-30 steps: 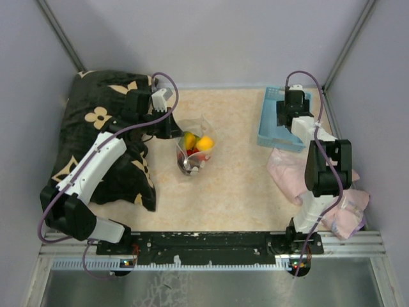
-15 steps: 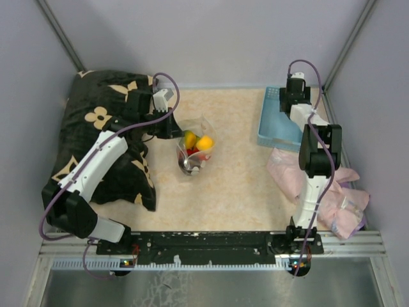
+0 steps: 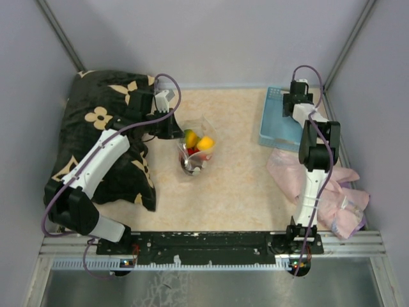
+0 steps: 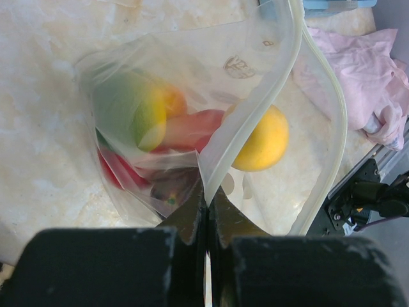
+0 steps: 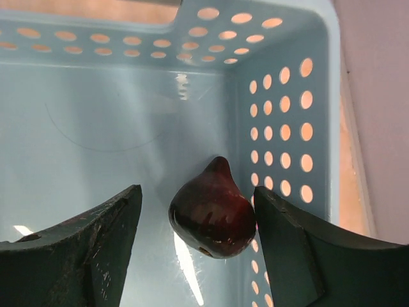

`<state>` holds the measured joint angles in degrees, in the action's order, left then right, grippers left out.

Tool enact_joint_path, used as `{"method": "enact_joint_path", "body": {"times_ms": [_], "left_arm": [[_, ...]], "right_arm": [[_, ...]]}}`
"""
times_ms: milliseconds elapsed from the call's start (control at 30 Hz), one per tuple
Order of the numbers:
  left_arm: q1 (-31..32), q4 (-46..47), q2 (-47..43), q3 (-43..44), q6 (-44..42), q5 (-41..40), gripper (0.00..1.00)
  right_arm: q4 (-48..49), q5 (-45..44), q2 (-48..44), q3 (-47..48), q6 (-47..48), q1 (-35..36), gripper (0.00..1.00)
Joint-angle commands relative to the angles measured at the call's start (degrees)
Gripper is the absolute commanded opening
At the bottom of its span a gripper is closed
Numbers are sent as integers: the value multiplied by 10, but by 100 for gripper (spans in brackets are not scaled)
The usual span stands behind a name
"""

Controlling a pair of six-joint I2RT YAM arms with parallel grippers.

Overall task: Place the food in the zip-top bag and seal the zipper
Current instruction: Pick up the fake fruit from the bin.

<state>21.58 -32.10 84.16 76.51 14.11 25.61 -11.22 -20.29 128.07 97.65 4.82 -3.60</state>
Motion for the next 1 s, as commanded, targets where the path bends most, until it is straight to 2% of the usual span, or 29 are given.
{"method": "enact_joint_path", "body": {"times_ms": [0, 400, 633, 767, 967], "left_arm": [[-3, 7, 3, 2, -5, 9, 0], [-3, 8, 1, 1, -4, 6, 0], [-3, 7, 3, 2, -4, 6, 0], [-3, 7, 3, 2, -5, 6, 0], [-4, 7, 2, 1, -3, 14, 0]], "right_arm": [[-26, 32, -10, 6, -18, -8, 71], [-12, 110, 1, 1, -31, -19, 67], [-3, 125, -19, -20, -39, -25, 56], [10, 136, -54, -49, -45, -24, 44], [34, 154, -113, -104, -63, -25, 39]]}}
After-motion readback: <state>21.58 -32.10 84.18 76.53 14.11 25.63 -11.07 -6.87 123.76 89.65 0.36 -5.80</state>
